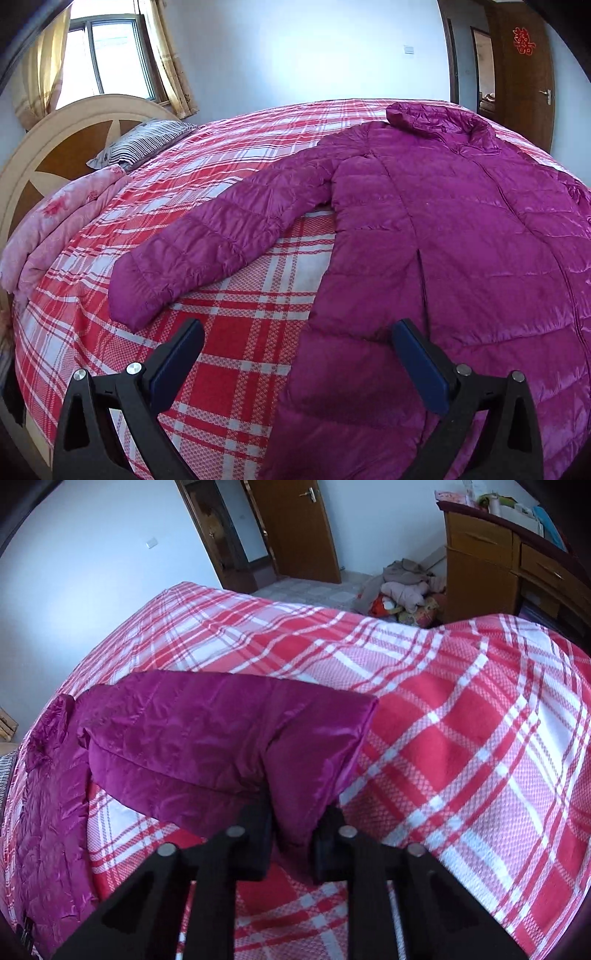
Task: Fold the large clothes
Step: 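Grasp the sleeve cuff nearest the right tool and lift it, then carry the sleeve across the jacket body with the right tool and release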
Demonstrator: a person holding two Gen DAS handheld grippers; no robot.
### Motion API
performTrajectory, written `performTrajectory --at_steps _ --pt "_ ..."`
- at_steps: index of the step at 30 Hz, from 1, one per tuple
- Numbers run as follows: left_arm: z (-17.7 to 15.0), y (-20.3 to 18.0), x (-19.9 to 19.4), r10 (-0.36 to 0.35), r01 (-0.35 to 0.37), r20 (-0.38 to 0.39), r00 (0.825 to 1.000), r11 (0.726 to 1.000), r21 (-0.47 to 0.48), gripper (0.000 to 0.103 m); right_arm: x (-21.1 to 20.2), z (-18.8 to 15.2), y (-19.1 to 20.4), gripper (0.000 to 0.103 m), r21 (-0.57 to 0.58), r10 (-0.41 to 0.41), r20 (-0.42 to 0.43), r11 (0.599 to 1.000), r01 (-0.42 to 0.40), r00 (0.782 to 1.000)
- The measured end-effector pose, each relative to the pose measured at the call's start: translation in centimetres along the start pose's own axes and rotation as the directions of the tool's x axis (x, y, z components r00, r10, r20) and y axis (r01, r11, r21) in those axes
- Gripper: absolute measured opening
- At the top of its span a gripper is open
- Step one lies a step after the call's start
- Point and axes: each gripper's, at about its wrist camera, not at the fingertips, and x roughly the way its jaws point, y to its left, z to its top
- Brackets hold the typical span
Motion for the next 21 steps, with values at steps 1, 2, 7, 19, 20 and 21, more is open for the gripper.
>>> performTrajectory --at_steps 1,2,7,19,20,21 --pt "0.0 0.0 0.0 -0.004 0.004 0.001 1.0 1.0 -0.002 0.102 -0.4 0.3 0.1 0.014 -0.009 -0.006 0.011 1.0 0.006 1.0" --pt "0.0 0.1 -0.1 -0.008 0.008 0.004 1.0 1.0 -0.006 0.102 -1.0 0.9 0.6 0.014 -0.034 -0.022 0.033 0.999 0.023 0.999" --pt "0.2 0.6 -1.4 -0.037 0.038 0.038 0.999 0.999 -0.024 0.102 -4.6 4.5 4.2 0.013 -0.166 -0.074 0.177 0.981 0.103 0.982" --pt "1.0 2.2 -3.8 -0.085 0.089 0.08 0.993 0.994 -0.059 0.102 -11.9 4.3 21.7 0.012 -0.582 0.061 0.452 0.777 0.242 0.89" --pt "1.0 2.4 -3.9 -0.085 0.09 0.082 0.993 0.994 -0.061 0.102 -12.1 3.4 23.4 0.012 -0.62 0.089 0.458 0.745 0.246 0.884" --pt "1.0 2.5 -3.9 -0.085 0.09 0.083 0.993 0.994 -0.062 0.102 -12.2 2.7 24.6 0.012 -0.647 0.108 0.462 0.72 0.251 0.88"
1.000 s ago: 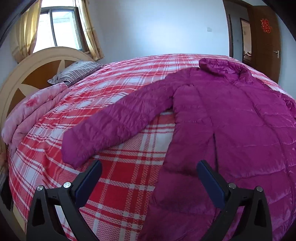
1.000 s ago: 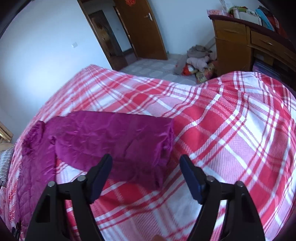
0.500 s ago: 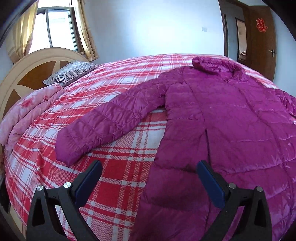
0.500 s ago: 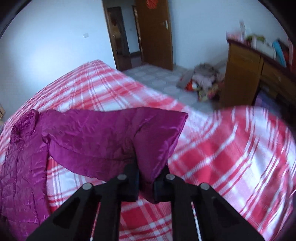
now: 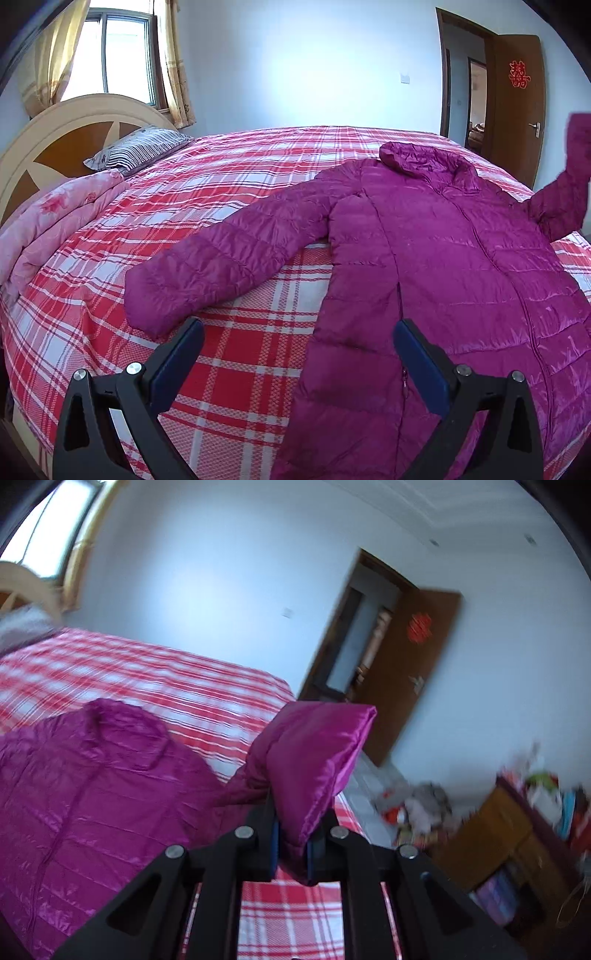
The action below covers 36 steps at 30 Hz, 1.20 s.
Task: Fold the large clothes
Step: 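Carry the sleeve across the jacket body with the right tool and release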
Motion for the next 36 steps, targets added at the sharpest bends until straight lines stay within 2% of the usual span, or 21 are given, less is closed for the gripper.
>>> performTrajectory --at_steps 3,7,12,17,24,29,31,32,33,34,35,36 --pt "0.1 0.5 -0.1 0.002 -0.002 0.002 1.0 1.0 -0.004 0.102 -0.7 1.1 4.8 0.012 -0.115 0.056 0.043 0.992 -0.051 0.998" --pt "0.1 1.3 -0.3 0.008 -0.008 0.004 1.0 1.0 -0.011 0.102 -0.5 1.4 10.7 0.012 -0.218 0.135 0.056 0.968 -0.12 0.989" --pt "0.0 2.3 -0.3 0.017 -0.017 0.0 1.0 1.0 -0.019 0.102 0.6 0.8 17.2 0.012 -0.285 0.234 0.028 0.934 -0.217 0.972" --pt "0.0 2.7 0.1 0.03 -0.03 -0.012 0.999 0.999 -0.011 0.102 2.0 -1.0 22.9 0.012 -0.343 0.292 -0.024 0.896 -0.283 0.956" --pt "0.1 2.5 0.9 0.043 -0.043 -0.027 0.999 0.999 0.005 0.102 4.7 -3.2 27.4 0.012 -0.316 0.345 -0.118 0.876 -0.365 0.931" --pt "0.6 1.4 0.8 0.041 -0.04 -0.02 0.999 0.999 0.03 0.102 5.6 -4.3 27.7 0.013 -0.272 0.369 -0.149 0.877 -0.397 0.917" --pt "1.1 1.0 0.7 0.039 -0.038 -0.013 0.999 0.998 0.046 0.102 5.9 -4.5 27.7 0.019 -0.249 0.383 -0.157 0.877 -0.412 0.91" --pt "1.5 0.7 0.5 0.039 -0.039 -0.008 0.999 0.998 0.056 0.102 6.3 -4.5 27.9 0.026 -0.237 0.398 -0.171 0.872 -0.43 0.901" --pt "2.1 0.6 0.2 0.043 -0.043 0.006 0.999 0.997 0.069 0.102 6.4 -4.6 27.9 0.041 -0.222 0.417 -0.182 0.865 -0.45 0.89" --pt "2.6 0.5 -0.1 0.047 -0.048 0.019 0.999 0.996 0.075 0.102 6.4 -4.5 27.5 0.048 -0.194 0.452 -0.194 0.853 -0.485 0.871" --pt "3.2 0.4 -0.4 0.053 -0.055 0.036 0.998 0.995 0.081 0.102 6.2 -4.2 26.8 0.054 -0.145 0.502 -0.202 0.834 -0.533 0.841" --pt "3.9 0.4 -0.7 0.057 -0.062 0.054 0.997 0.994 0.086 0.102 5.6 -3.8 25.7 0.054 -0.098 0.549 -0.193 0.814 -0.573 0.813"
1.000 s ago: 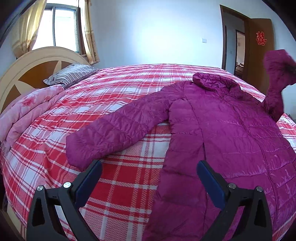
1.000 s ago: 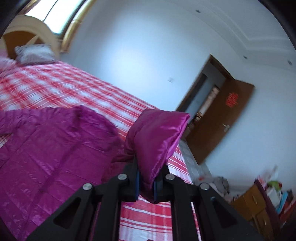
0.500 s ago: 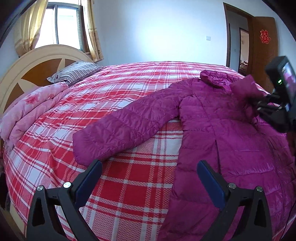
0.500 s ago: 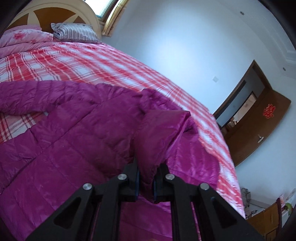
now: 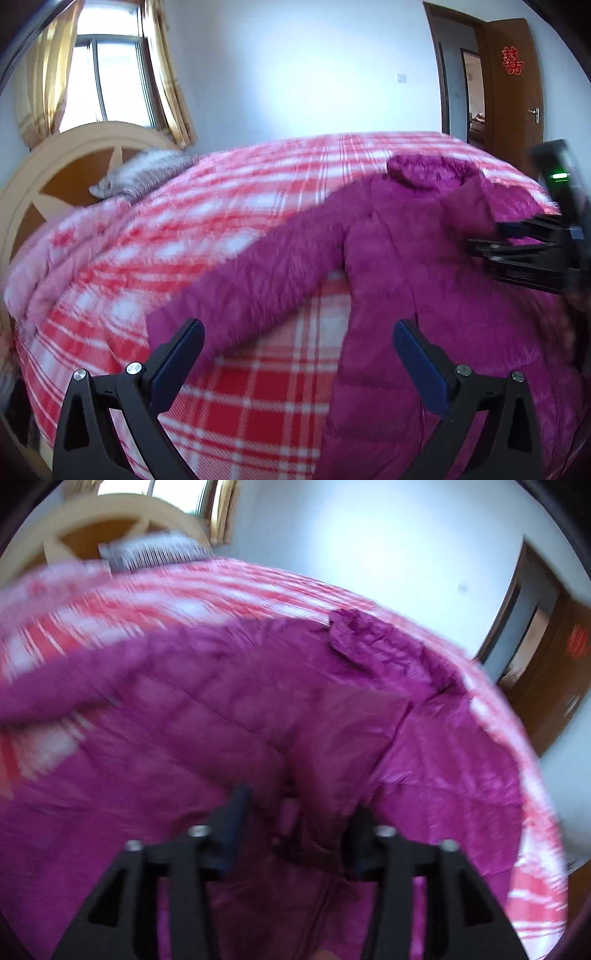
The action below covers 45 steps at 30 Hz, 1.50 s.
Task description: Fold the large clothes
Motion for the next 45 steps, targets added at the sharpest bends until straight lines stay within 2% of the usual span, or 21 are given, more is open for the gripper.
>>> performTrajectory --at_steps 4,5,7,8,9,10,11,13,17,20,22,24,27,29,34,37,40,45 --pt "3.1 -0.9 -0.8 0.003 -0.004 0.058 0.998 1.0 0.021 0.102 -6.0 0.9 -2.0 0.062 0.058 0.111 0.126 0.991 -0.119 0.986" --pt "3.6 -1.4 -0.9 0.005 -0.007 0.07 0.998 1.0 0.029 0.102 -6.9 1.1 -2.5 0.062 0.063 0.105 0.146 0.991 -0.115 0.984" --pt "4.7 -2.8 -1.0 -0.005 0.001 0.095 0.995 0.999 0.047 0.102 -8.0 1.2 -4.1 0.061 0.077 0.024 0.154 0.996 -0.037 0.988" --pt "5.1 -3.4 -0.9 -0.011 0.006 0.1 0.995 0.998 0.055 0.102 -8.0 1.1 -5.4 0.054 0.101 -0.023 0.139 0.995 0.009 0.99" --pt "5.5 -4.2 -0.6 -0.017 0.011 0.1 0.995 0.998 0.062 0.102 -7.6 0.9 -6.5 0.039 0.126 -0.066 0.117 0.991 0.051 0.991" --pt "5.9 -5.4 -0.1 -0.033 0.027 0.094 0.995 0.997 0.069 0.102 -6.9 0.5 -7.5 0.036 0.152 -0.113 0.083 0.983 0.099 0.99" --pt "6.3 -6.2 0.3 -0.046 0.039 0.087 0.995 0.996 0.075 0.102 -5.6 0.1 -8.6 0.035 0.18 -0.134 0.034 0.976 0.126 0.99" --pt "7.2 -8.4 1.6 -0.077 0.07 0.068 0.995 0.992 0.101 0.102 -3.1 -0.9 -9.4 0.032 0.193 -0.113 -0.028 0.974 0.117 0.993" --pt "8.7 -12.6 5.8 -0.057 0.049 0.046 0.997 0.985 0.164 0.102 2.2 -3.6 -8.2 0.032 0.146 -0.108 -0.156 0.981 0.131 0.982" --pt "8.6 -15.1 9.9 -0.004 -0.004 0.035 0.999 0.974 0.227 0.102 2.1 -4.1 -7.9 0.032 0.145 -0.105 -0.147 0.981 0.127 0.984" --pt "7.8 -16.2 13.6 0.042 -0.033 -0.027 0.999 0.965 0.259 0.102 1.6 -4.0 -8.5 0.032 0.155 -0.065 -0.157 0.984 0.089 0.985" --pt "6.8 -16.4 16.1 0.067 -0.048 -0.06 0.996 0.963 0.263 0.102 0.0 -3.9 -10.1 0.03 0.194 -0.02 -0.125 0.98 0.045 0.992" --pt "6.3 -16.1 17.5 0.043 -0.018 -0.107 0.993 0.975 0.223 0.102 -2.9 -2.6 -13.4 0.03 0.271 -0.079 -0.013 0.959 0.08 0.997" --pt "6.2 -16.1 17.7 0.042 -0.016 -0.11 0.993 0.974 0.224 0.102 -3.0 -1.0 -16.5 0.03 0.349 -0.115 0.044 0.932 0.093 0.992" --pt "6.0 -16.4 17.9 0.048 -0.025 -0.097 0.994 0.973 0.229 0.102 2.4 0.9 -22.8 0.033 0.515 -0.119 0.004 0.851 0.1 0.993" --pt "6.0 -16.3 18.0 0.04 -0.017 -0.102 0.994 0.976 0.217 0.102 4.7 -0.7 -24.2 0.033 0.526 -0.113 -0.06 0.841 0.127 0.992" --pt "6.1 -16.0 18.5 0.01 0.015 -0.13 0.991 0.981 0.191 0.102 6.6 -3.2 -25.1 0.027 0.531 -0.092 -0.104 0.837 0.133 0.99" --pt "6.1 -15.5 18.9 -0.019 0.043 -0.15 0.989 0.986 0.16 0.102 6.3 -5.2 -26.1 0.024 0.589 -0.047 -0.048 0.806 0.066 0.998"
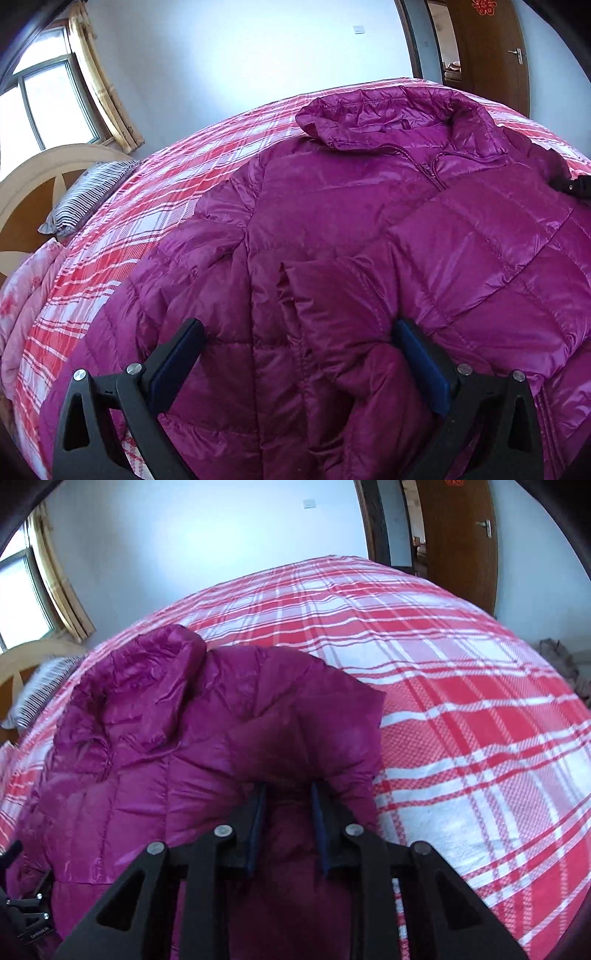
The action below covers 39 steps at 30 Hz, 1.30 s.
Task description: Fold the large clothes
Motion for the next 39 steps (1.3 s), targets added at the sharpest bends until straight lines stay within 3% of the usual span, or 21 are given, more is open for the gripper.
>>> performTrajectory --at_steps 9,13,16,18,20,22,28,31,32,33,36,39 --pt "0.2 0.4 -0.7 -0.007 0.008 0.01 1.0 1.0 -0.025 0.102 0.4 0.1 1.0 0.024 -0.05 -0.062 0.005 0.997 0.062 0.998" --pt "1.4 1.2 -3.7 0.007 0.001 0.103 0.995 0.997 -0.08 0.102 0.5 0.0 1.5 0.024 -0.078 -0.097 0.012 0.992 0.098 0.995" --pt "2.5 0.1 -4.6 -0.008 0.013 0.141 0.99 0.999 -0.04 0.102 0.6 0.0 1.7 0.024 -0.09 -0.112 0.015 0.99 0.113 0.994" --pt "2.6 -1.2 -3.6 -0.014 0.013 0.123 0.992 1.0 0.012 0.102 0.7 0.1 1.6 0.024 -0.089 -0.111 0.016 0.99 0.112 0.994" --pt "1.9 -2.4 -1.2 -0.005 0.002 0.057 0.998 0.998 0.057 0.102 0.7 0.0 1.6 0.024 -0.088 -0.11 0.016 0.99 0.111 0.994" --pt "1.5 -2.4 0.6 -0.037 0.037 0.001 0.999 0.998 0.043 0.102 0.7 0.0 1.6 0.024 -0.089 -0.113 0.018 0.989 0.114 0.993" --pt "1.3 -2.0 0.9 -0.053 0.053 0.004 0.999 0.999 0.003 0.102 0.5 -0.1 2.3 0.027 -0.118 -0.139 0.024 0.983 0.141 0.99" --pt "1.1 -2.5 0.7 -0.03 0.029 0.02 0.999 0.999 0.016 0.102 -0.2 0.1 3.0 0.042 -0.153 -0.159 0.009 0.976 0.158 0.987" --pt "1.1 -2.4 0.8 -0.025 0.025 0.022 0.999 1.0 0.019 0.102 -1.1 0.1 3.4 0.055 -0.156 -0.171 0.017 0.973 0.171 0.985" --pt "1.1 -2.5 0.8 -0.022 0.022 0.023 0.999 1.0 0.02 0.102 -1.9 0.1 3.7 0.062 -0.152 -0.173 0.029 0.973 0.176 0.984" --pt "1.1 -2.6 0.8 -0.023 0.023 0.022 0.999 1.0 0.018 0.102 -5.0 0.0 5.9 0.062 -0.166 -0.14 0.087 0.974 0.153 0.986" --pt "1.1 -2.6 0.7 -0.021 0.021 0.024 0.999 1.0 0.019 0.102 -6.5 -0.7 9.3 0.06 -0.242 -0.065 0.092 0.966 0.086 0.994"
